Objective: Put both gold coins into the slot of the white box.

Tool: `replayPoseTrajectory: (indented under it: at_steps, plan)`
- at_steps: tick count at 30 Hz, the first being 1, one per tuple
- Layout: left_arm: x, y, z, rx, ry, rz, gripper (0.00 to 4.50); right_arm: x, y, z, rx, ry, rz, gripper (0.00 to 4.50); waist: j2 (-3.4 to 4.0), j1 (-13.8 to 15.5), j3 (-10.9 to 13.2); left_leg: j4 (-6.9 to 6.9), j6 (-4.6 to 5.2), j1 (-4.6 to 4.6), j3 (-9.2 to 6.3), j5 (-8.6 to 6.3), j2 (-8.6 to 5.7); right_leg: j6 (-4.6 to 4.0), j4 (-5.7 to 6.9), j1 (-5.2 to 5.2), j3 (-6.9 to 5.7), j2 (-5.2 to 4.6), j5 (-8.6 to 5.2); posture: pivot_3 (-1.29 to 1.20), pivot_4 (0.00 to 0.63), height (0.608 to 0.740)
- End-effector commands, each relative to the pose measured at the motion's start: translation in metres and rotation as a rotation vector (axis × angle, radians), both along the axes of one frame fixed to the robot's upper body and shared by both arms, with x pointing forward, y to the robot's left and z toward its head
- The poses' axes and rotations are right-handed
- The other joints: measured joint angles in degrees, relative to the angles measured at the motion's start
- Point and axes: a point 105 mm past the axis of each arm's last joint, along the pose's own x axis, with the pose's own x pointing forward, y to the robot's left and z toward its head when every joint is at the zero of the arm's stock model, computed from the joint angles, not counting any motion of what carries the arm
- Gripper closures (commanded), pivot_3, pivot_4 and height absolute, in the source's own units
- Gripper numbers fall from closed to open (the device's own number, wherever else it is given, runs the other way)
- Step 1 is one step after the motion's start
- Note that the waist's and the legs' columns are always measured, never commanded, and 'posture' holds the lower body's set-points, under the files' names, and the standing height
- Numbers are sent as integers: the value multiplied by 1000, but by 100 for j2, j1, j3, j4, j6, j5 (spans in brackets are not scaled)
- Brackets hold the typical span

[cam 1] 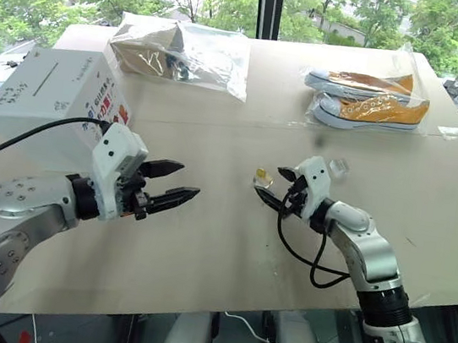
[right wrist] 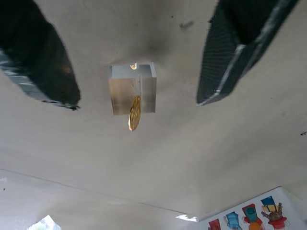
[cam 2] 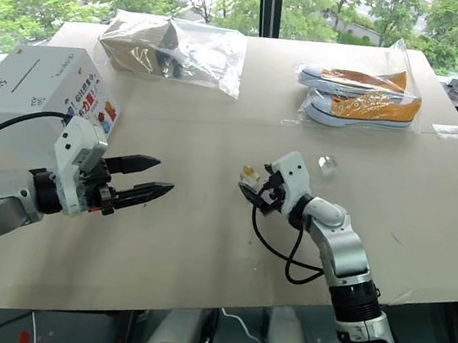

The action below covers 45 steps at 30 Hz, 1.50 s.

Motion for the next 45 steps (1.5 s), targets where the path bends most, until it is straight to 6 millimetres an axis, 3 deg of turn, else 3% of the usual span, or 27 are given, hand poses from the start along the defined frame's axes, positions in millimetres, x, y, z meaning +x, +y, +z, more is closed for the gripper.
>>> replayPoseTrajectory:
  at_steps: [1, 12, 21, 31, 38, 41, 45]
  plan:
    - [-1, -2, 6, 9, -35, -18, 1335, 2, 6, 15, 20, -59, 10, 302, 0, 1, 0, 0, 0, 0, 0, 0, 0, 0, 0, 0, 0, 0, 0, 0, 150, 740]
    - [0, 0, 6, 16, -41, -12, 1335, 15, 25, 8, 37, -24, 4, 302, 1, -4, 0, -1, 0, -1, -2, 0, 0, 0, -1, 0, -1, 0, 0, 0, 150, 740]
    - [-3, -1, 5, -1, -16, -36, 1335, 15, 27, 13, 57, -48, 9, 4425, 2, -4, 1, -2, 0, -2, -5, 0, 0, 0, -2, -1, -4, -1, 0, 0, 150, 740]
    - [-2, -3, 3, -25, -23, -32, 1335, 14, 25, 20, 104, -54, 12, 4471, 2, -5, 1, -2, 0, -2, -5, 0, 0, 0, -2, -1, -3, -1, 0, 0, 150, 740]
    - [3, -6, 10, -169, -51, -2, 1335, 1, 36, 53, 404, 70, 86, 4471, 5, -1, 3, -3, 0, -3, -10, 0, 2, -1, -2, -1, -7, -2, 0, 0, 150, 740]
    - [12, -16, 32, -428, -106, 20, 1335, -12, 42, 97, 716, 198, 207, 4471, 5, 40, 3, 1, 0, -7, -16, 0, 2, -1, 0, 0, -15, -8, 1, 0, 150, 740]
    - [19, -30, 61, -815, -155, 30, 1335, -26, 41, 131, 903, 240, 339, 4471, 0, 57, -2, 7, 0, -14, -24, 0, -3, -1, 0, 1, -26, -46, 3, 0, 150, 740]
